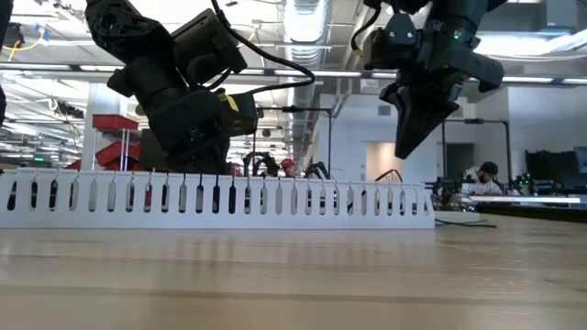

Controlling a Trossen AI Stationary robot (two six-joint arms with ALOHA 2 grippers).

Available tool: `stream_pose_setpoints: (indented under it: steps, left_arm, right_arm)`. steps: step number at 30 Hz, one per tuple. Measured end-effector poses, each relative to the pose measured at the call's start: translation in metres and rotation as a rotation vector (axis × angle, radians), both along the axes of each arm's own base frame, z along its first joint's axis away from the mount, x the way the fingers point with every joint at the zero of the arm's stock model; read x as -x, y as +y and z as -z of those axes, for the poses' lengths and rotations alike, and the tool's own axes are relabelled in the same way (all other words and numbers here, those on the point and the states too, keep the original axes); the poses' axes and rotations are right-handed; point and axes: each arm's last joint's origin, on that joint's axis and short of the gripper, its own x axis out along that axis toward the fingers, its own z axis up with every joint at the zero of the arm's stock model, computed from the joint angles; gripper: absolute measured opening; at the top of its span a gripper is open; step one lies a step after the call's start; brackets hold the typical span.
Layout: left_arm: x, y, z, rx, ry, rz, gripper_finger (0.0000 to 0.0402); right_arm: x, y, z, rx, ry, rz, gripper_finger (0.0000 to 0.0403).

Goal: Ziptie cables
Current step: Put the colored zip-tied into the white cable duct

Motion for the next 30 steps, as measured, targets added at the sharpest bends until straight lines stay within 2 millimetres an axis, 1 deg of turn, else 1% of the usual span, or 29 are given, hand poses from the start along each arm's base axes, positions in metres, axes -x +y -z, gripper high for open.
stream_pose_setpoints:
  steps: [4, 8, 13, 20, 22, 26, 28, 30]
  left_arm:
    - [0.000, 0.000, 0.000, 0.001, -0.001, -0.003, 0.0207]
    - [0.000, 0.000, 0.000, 0.001, 0.000, -0.007, 0.0207]
    - [0.000, 0.000, 0.000, 0.005, 0.001, -0.016, 0.0207]
    - [0.000, 0.000, 0.000, 0.005, 0.000, -0.016, 0.0207]
    - [0.000, 0.000, 0.000, 0.005, 0.001, -0.016, 0.0207]
    - [0.000, 0.000, 0.000, 0.004, 0.002, -0.016, 0.0207]
    - [0.000, 0.000, 0.000, 0.005, 0.002, -0.019, 0.0207]
    - [0.000, 0.000, 0.000, 0.004, 0.002, -0.018, 0.0207]
  right_arm:
    - [0.001, 0.005, 0.002, -0.002, 0.005, -0.050, 0.0000]
    - [0.007, 0.010, 0.013, -0.013, 0.024, -0.071, 0.0000]
    - [0.008, 0.010, 0.018, -0.013, 0.019, -0.075, 0.0000]
    - [0.003, 0.011, 0.017, -0.018, -0.030, -0.081, 0.0000]
    - [-0.001, 0.011, 0.022, -0.018, -0.030, -0.078, 0.0000]
    - [-0.006, 0.014, 0.039, -0.038, 0.023, -0.088, 0.0000]
    - [-0.008, 0.016, 0.043, -0.032, 0.050, -0.089, 0.0000]
    - [-0.008, 0.017, 0.043, -0.024, 0.069, -0.089, 0.0000]
